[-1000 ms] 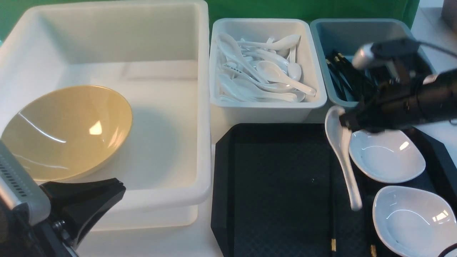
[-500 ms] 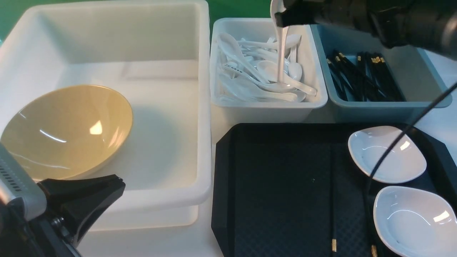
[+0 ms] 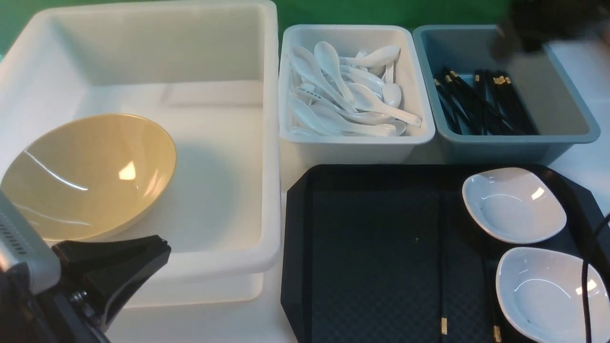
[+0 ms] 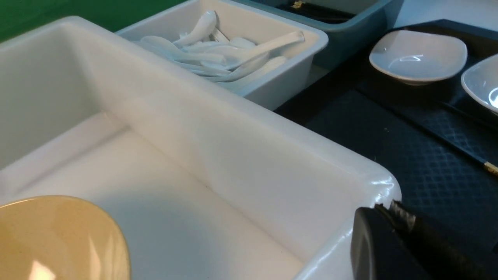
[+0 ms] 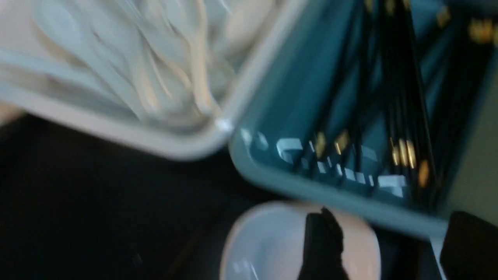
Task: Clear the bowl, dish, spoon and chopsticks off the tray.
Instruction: Use the right arm to grab the plate
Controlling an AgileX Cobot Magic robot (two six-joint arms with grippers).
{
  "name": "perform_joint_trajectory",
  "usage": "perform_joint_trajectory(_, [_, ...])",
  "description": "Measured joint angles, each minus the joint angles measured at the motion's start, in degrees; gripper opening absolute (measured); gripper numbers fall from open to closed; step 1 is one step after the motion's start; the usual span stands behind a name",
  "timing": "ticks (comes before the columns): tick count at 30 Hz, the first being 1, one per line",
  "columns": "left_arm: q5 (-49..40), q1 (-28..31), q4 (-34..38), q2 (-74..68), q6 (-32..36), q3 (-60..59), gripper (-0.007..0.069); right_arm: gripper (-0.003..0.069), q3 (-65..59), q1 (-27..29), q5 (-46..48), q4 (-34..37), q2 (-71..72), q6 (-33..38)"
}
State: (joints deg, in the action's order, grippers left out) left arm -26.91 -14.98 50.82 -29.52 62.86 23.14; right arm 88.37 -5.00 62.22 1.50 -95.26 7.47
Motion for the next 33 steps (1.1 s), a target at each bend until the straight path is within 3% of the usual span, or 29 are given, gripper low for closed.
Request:
perform_joint_trajectory(4, [0.41, 0.0, 0.95, 0.0, -0.01, 0.0, -0.0011, 0.0432, -10.49, -0.24, 2.65, -2.46, 2.81, -3.05])
perform_joint_trajectory(5, [0.47, 0.0, 1.06, 0.0, -0.01, 0.0, -0.0011, 0.0432, -18.86, -0.64, 1.0, -2.62, 6.32, -4.45])
perform_joint_trajectory(9, [0.52, 0.0, 1.36, 0.0, -0.01, 0.0, -0.0011, 0.0432, -33.69, 0.02, -4.19, -2.5, 12.7, -7.47])
perform_joint_trajectory(17, [2.78, 0.0, 3.58, 0.0, -0.13, -1.91, -0.0011, 0.0429, -49.59, 2.12, -12.68, -2.65, 15.53, -12.11])
perform_joint_trajectory(23, [3.8, 0.0, 5.31, 0.0, -0.23, -2.6, -0.0011, 0.0429, -52.62, 2.12, -18.97, -4.31, 14.11, -15.82])
perform_joint_trajectory(33, [3.92, 0.0, 5.53, 0.0, -0.23, -2.77, -0.0011, 0.0426, -51.8, 2.12, -25.48, -1.5, 13.46, -15.5])
